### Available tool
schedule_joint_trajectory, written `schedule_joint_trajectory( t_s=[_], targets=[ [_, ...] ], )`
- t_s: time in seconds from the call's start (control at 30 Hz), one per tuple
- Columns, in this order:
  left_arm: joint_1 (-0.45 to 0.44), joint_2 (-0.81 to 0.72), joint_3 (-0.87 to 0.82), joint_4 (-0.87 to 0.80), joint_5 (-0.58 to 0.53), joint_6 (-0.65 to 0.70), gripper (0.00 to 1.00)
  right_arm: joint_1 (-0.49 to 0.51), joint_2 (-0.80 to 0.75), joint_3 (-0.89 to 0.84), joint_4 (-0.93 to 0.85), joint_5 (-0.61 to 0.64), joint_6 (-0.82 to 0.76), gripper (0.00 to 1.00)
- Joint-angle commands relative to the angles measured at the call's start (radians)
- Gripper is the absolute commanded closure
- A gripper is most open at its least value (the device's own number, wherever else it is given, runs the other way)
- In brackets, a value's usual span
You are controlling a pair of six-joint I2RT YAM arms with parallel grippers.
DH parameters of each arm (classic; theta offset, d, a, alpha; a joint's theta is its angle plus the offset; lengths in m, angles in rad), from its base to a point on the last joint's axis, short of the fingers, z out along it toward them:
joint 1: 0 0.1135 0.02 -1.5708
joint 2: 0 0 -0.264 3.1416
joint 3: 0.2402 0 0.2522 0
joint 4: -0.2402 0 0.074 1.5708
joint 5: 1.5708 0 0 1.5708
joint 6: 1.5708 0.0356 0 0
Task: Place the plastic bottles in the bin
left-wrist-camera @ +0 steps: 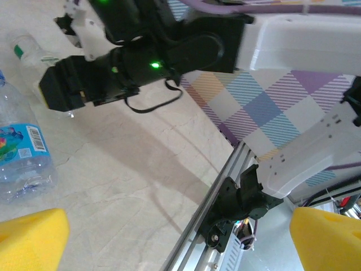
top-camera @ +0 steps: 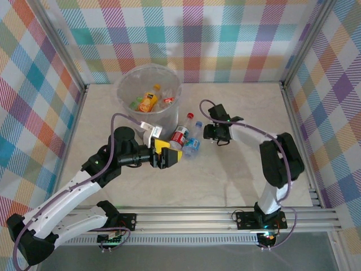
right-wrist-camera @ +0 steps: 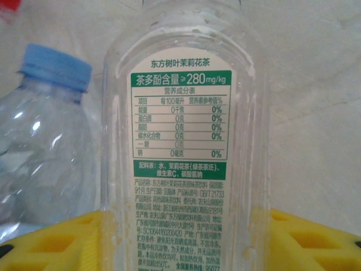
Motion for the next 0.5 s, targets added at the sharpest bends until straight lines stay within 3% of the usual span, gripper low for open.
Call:
schedule_joint_trajectory(
  t_s=[0.0,0.33,0.47],
  targets=[
    [-0.012,0.017,-0.005,0.066,-0.023,-0.045,0.00,-0.009,-0.131,-0.059,0.034,-0.048,-0.052,0.40],
    [-0.015,0.115,0.012,0.126,-0.154,-0.230,0.00,-0.008,-0.472,-0.246,0.048,-0.292,-0.103,0.39],
    [-0.017,0.160,0.022,0.167,-0.140,-0.286,0.00,-0.007,-0.618,-0.289,0.029,-0.419,-0.116,0.39]
  ],
)
